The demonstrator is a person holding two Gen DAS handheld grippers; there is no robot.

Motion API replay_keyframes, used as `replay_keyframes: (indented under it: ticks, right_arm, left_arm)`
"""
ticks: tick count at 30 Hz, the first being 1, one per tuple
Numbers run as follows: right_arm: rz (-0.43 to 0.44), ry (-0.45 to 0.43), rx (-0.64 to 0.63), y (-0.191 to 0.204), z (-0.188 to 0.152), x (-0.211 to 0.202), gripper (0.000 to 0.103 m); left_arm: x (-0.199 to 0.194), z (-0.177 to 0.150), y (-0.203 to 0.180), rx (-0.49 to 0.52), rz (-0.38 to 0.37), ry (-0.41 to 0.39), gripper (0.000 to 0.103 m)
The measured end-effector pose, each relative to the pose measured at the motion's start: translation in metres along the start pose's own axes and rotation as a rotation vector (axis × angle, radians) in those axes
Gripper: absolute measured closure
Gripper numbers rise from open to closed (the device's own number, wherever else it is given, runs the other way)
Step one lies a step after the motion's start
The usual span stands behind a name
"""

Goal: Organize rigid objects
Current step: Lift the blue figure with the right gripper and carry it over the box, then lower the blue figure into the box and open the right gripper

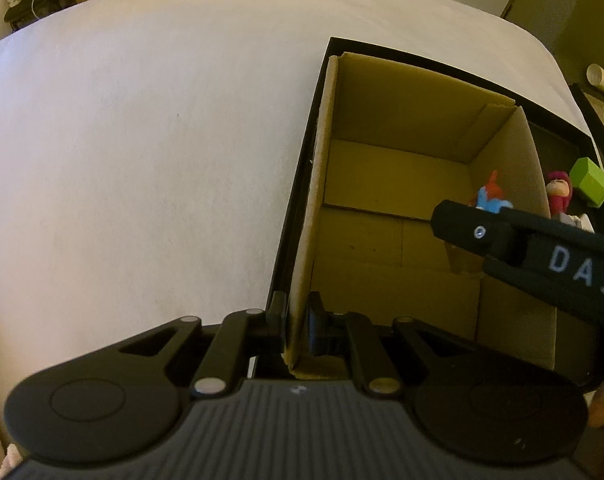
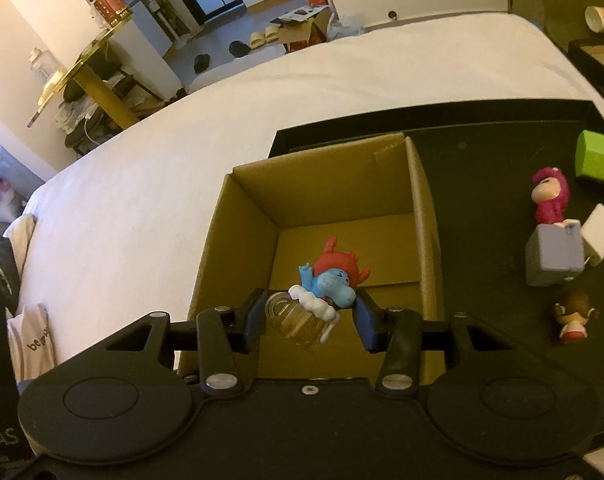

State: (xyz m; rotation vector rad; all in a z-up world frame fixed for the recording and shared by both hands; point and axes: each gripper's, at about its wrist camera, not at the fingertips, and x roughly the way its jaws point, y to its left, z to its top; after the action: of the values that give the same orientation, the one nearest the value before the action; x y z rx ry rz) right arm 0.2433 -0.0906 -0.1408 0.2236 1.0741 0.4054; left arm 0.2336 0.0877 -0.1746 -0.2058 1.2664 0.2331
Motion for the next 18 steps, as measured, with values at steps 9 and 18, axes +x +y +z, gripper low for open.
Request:
replay_keyframes:
  ticks: [9,18]
  right_arm:
    - [0.041,0.022,0.02,0.002,0.001,0.01,0.056]
    - [0.076,0.001,0.078,-0.012,0.003,0.001,0.056]
  left_arm:
    - [0.001,-0.001,0.006,-0.016,-0.017,-0.002,0.093]
    - [-0.002,-0.002,0.009,-0.013,-0.019,-0.005,0.093]
